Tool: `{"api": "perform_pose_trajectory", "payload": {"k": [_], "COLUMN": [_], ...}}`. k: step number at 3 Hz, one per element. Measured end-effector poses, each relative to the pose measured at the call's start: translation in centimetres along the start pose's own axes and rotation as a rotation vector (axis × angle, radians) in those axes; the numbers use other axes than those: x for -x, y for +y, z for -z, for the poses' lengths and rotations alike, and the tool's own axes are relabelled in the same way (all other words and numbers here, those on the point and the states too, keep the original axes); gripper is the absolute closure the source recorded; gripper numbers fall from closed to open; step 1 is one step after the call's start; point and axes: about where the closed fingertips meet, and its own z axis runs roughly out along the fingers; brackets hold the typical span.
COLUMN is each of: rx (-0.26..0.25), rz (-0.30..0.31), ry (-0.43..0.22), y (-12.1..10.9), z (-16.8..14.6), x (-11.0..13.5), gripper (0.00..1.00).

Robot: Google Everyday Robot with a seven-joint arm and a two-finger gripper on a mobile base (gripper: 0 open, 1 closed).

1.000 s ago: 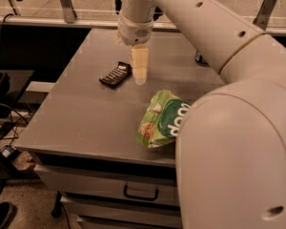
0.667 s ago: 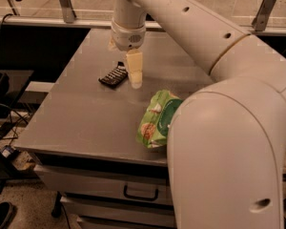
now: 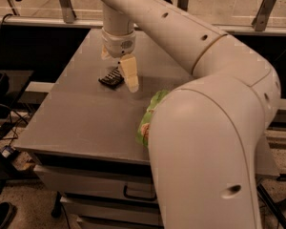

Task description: Move rxbar chocolate near green rice chip bag

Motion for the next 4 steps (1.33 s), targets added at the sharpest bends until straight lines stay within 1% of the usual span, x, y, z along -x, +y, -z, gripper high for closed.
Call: {"api": "perform_pose_trajectory", "payload": {"k": [1,2,4], "rx": [0.025,0.038,0.038], "rz": [0.024,0.047,0.047], "ry": [0.019,0.034,0.033], "y": [-0.42,-0.63,-0.68], "z": [-0.74,-0.94,-0.23], "x": [0.37,0.16,0.20], "gripper": [0.17,0.49,0.95]}}
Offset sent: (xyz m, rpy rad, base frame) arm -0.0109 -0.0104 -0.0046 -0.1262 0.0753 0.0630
